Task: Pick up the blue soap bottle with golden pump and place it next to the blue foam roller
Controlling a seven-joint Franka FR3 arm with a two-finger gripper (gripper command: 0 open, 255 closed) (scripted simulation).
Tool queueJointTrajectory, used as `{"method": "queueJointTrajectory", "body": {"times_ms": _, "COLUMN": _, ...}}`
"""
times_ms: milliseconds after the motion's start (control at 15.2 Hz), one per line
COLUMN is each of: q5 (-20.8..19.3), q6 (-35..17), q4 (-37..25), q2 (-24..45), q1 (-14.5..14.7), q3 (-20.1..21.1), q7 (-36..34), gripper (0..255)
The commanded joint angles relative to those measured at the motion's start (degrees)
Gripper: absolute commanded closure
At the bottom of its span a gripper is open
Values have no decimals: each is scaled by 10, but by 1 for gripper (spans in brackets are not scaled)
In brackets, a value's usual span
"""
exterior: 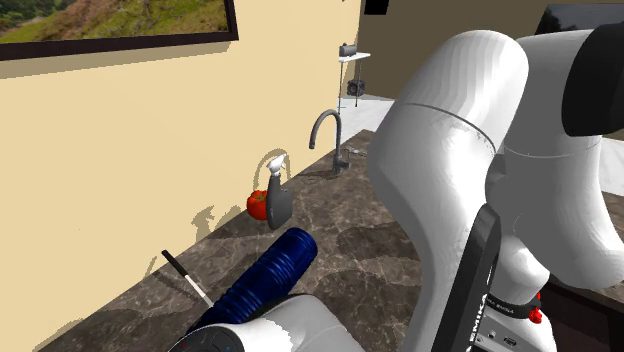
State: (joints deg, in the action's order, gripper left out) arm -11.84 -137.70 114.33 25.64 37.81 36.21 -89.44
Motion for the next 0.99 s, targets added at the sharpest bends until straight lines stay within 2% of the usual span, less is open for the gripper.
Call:
{"method": "queueJointTrajectory", "body": {"times_ms": 0, "q5": 0, "q6": 0, "q4": 0, "q2": 0, "q1": 0, "q3": 0, "q7": 0, "gripper": 0}}
{"method": "queueJointTrajectory", "body": {"times_ms": 198, "q5": 0, "q6": 0, "q4": 0, "q2": 0, "q1": 0, "q3": 0, "q7": 0, "gripper": 0}}
{"method": "queueJointTrajectory", "body": {"times_ms": 462, "q5": 40, "q6": 55, "q4": -9, "q2": -52, "q1": -28, "q3": 26, "q7": 26, "gripper": 0}}
{"method": "queueJointTrajectory", "body": {"times_ms": 924, "q5": 40, "q6": 55, "q4": -9, "q2": -52, "q1": -27, "q3": 26, "q7": 27, "gripper": 0}}
